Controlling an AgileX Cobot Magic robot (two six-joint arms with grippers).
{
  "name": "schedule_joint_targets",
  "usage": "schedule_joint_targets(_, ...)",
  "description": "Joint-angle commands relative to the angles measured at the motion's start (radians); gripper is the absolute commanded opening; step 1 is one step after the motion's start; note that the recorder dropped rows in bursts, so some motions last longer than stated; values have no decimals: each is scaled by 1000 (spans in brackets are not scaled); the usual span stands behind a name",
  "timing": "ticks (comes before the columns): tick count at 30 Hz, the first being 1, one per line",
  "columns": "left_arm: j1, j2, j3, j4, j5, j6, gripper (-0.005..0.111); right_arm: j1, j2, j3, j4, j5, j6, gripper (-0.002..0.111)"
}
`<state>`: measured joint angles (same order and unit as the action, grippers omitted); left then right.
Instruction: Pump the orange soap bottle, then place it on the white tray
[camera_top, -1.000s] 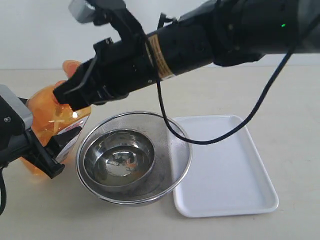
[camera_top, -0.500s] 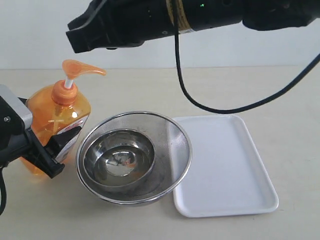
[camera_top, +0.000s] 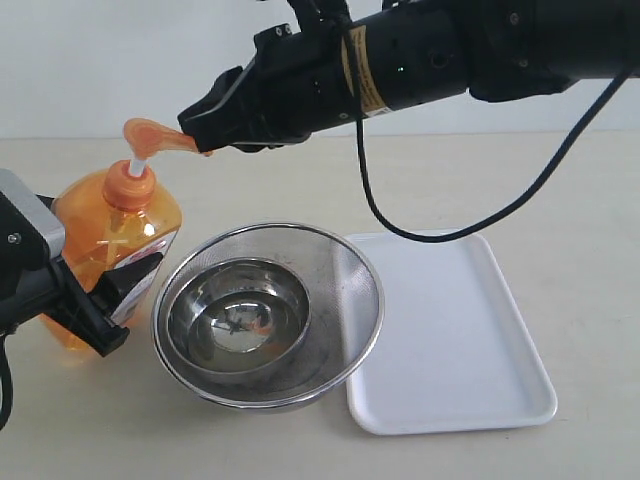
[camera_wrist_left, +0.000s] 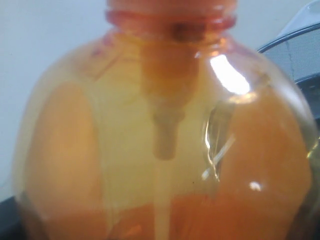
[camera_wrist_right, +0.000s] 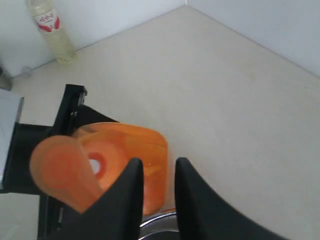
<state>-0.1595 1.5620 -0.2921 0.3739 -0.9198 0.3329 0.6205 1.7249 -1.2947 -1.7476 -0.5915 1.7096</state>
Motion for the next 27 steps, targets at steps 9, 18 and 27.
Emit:
schedule_joint_targets(9,-4,-6,-6,-10,-38,-3,5,-3,-7,-4,3,-114,9,20)
schedule_joint_targets(18,-4,-6,-6,-10,-38,-3,5,-89,-64,-4,3,-175,9,20)
schedule_joint_targets(27,-4,-6,-6,-10,-29,-3,5,-91,-96,-4,3,-157,-36,26)
